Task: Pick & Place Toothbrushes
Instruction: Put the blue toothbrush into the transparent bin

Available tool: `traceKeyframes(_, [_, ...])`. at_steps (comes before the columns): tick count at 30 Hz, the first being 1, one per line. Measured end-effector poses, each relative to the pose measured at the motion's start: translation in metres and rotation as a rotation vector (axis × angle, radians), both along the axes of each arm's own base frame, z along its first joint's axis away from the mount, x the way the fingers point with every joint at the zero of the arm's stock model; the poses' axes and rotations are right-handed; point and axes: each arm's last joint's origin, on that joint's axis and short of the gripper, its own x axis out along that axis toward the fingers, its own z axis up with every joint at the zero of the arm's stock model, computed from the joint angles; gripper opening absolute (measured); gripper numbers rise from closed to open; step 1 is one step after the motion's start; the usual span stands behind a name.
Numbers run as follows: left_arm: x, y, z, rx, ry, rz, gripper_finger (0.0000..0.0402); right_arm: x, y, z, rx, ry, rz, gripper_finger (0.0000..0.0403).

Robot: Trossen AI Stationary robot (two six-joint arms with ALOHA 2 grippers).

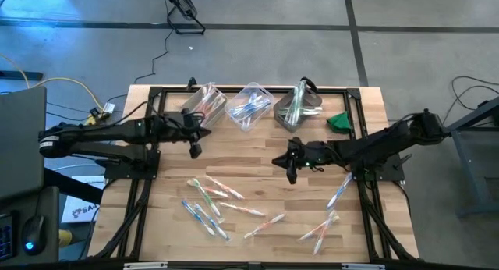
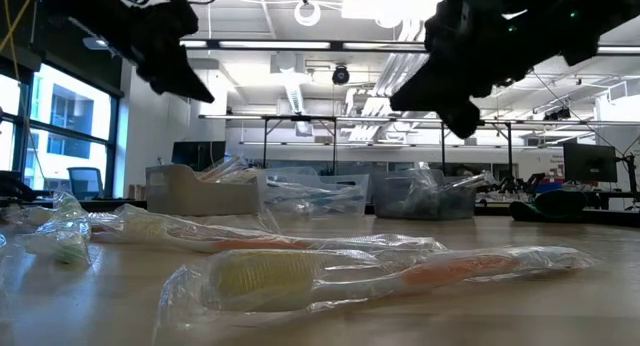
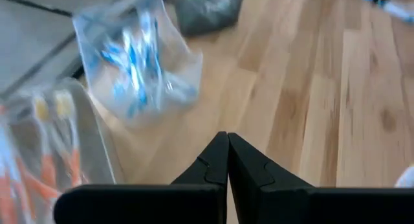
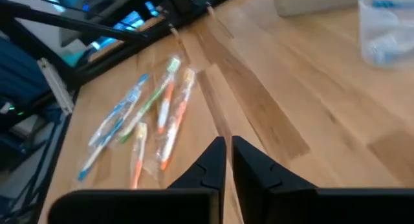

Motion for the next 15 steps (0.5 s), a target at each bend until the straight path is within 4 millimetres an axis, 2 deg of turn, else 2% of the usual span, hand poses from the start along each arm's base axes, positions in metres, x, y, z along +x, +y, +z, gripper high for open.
traceKeyframes(6, [-0.002, -0.004, -0.019, -0.015, 0.059, -0.018, 0.0001, -0.014, 0.016, -0.002, 0.144, 0.095, -0.109, 0.0003])
traceKeyframes(10, [-0.003, -0.004, -0.022, -0.015, 0.070, -0.015, 0.0001, -0.028, 0.023, -0.009, 0.317, 0.216, -0.217, 0.0003])
traceKeyframes(15, [-0.003, -0.004, -0.021, -0.013, 0.069, -0.013, 0.0001, -0.047, 0.035, -0.018, 0.444, 0.375, -0.320, 0.0002])
